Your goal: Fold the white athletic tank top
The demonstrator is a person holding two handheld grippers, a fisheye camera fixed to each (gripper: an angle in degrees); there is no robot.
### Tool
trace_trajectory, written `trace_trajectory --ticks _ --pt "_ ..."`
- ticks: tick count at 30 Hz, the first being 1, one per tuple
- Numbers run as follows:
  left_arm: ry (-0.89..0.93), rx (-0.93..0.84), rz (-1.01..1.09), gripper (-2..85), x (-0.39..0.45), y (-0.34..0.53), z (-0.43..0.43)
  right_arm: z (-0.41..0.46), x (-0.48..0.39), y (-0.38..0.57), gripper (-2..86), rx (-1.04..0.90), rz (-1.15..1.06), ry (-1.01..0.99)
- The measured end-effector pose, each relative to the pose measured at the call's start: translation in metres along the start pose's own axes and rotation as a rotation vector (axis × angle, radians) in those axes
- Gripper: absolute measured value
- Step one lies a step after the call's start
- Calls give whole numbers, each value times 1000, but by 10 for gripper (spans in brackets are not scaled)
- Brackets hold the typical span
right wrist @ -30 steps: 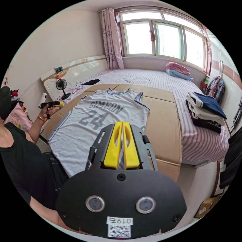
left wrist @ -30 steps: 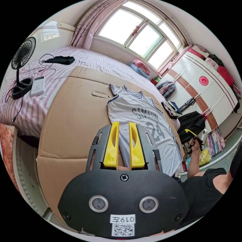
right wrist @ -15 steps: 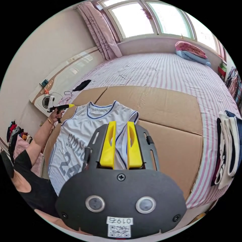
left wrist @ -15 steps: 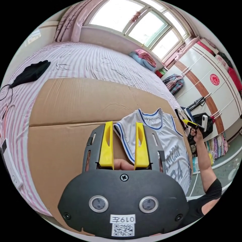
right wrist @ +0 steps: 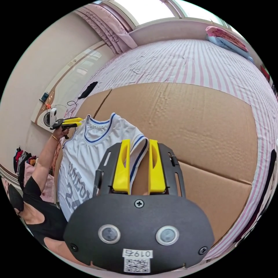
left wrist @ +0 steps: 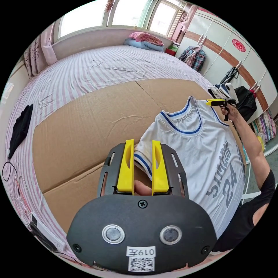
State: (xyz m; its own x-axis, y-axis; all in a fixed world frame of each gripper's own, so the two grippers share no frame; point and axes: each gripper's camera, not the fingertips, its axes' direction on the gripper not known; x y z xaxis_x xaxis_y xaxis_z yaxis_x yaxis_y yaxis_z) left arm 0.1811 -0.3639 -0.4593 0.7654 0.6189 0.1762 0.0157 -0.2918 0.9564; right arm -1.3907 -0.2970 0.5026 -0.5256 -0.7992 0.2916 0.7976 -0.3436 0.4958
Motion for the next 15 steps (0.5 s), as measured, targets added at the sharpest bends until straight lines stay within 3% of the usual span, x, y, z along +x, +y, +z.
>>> trace_trajectory --ticks 4,9,12,15 --pt "-73 -13 -13 32 17 11 17 18 -13 -4 13 -19 -31 -20" --pt "-21 -62 74 15 38 21 29 25 -41 -5 -5 5 -112 -14" --pt "-54 7 96 11 52 29 20 12 -55 -4 -7 79 -149 -3" --pt "-65 183 77 10 60 37 0 1 -62 -2 -7 178 -136 10"
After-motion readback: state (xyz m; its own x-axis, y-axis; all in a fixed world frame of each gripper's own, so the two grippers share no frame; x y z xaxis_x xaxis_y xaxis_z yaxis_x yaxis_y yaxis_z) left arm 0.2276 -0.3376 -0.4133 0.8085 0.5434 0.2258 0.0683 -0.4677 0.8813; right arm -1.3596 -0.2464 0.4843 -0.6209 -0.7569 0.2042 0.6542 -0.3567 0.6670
